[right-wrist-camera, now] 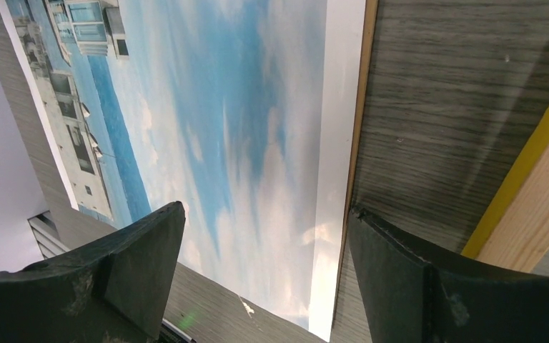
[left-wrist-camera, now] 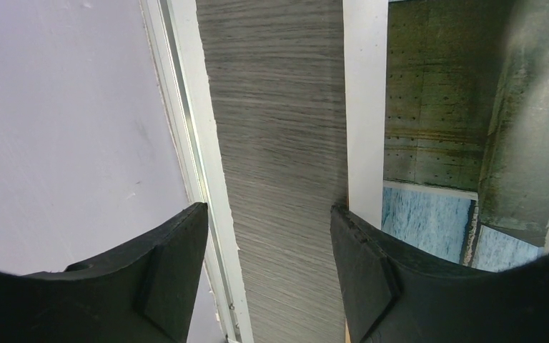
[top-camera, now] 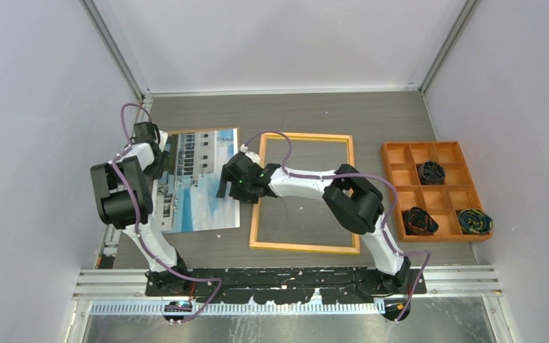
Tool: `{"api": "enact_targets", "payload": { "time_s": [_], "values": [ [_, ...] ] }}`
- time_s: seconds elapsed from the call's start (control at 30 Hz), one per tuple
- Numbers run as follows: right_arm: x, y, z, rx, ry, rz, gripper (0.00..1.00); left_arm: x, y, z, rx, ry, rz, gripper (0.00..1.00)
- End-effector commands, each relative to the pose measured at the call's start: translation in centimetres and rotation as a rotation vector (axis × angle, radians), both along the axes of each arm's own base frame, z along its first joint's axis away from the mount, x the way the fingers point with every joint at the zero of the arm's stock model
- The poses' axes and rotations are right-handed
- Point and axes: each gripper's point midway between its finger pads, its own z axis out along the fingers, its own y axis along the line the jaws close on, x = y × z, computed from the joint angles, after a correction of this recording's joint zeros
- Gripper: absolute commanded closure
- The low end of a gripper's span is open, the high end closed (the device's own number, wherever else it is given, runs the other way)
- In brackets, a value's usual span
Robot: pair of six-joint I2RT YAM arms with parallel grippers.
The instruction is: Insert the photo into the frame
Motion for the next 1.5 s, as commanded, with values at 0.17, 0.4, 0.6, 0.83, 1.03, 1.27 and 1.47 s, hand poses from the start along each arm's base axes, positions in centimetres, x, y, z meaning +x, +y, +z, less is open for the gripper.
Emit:
{"api": "enact_targets", "payload": {
  "time_s": [0.17, 0.4, 0.6, 0.83, 1.03, 1.27, 1.47],
  "values": [
    [-1.2, 0.2, 3.2, 0.032, -0.015, 0.040, 0.14, -1.5, -1.3, -1.6, -0.046, 0.053, -0.028, 0.34],
    [-1.0, 0.4, 5.1, 0.058, -0.049, 0.045, 0.16, -1.6, -1.6, -2.0, -0.046, 0.054, -0.031, 0.33],
    [-1.0, 1.0, 6.0, 0.095, -0.052, 0.049, 0.17, -1.7, -1.5, -2.2, -0.041, 0.061, -0.029, 0.33],
    [-0.6, -0.5, 5.1, 0.006, -0.057, 0.018, 0.15, -1.7, -1.5, -2.1, -0.036, 0.063, -0.033, 0.33],
    [-1.2, -1.0, 3.1, -0.035, -0.025, 0.017, 0.12, -1.6, -1.5, -2.2, -0.039, 0.063, -0.031, 0.33],
    [-2.1, 0.3, 1.8, -0.028, 0.012, 0.057, 0.13, -1.6, -1.5, -2.1, -0.039, 0.062, -0.032, 0.33],
    [-2.2, 0.1, 0.6, -0.055, 0.033, 0.054, 0.15, -1.6, -1.5, -2.1, -0.040, 0.064, -0.035, 0.33]
  ]
}}
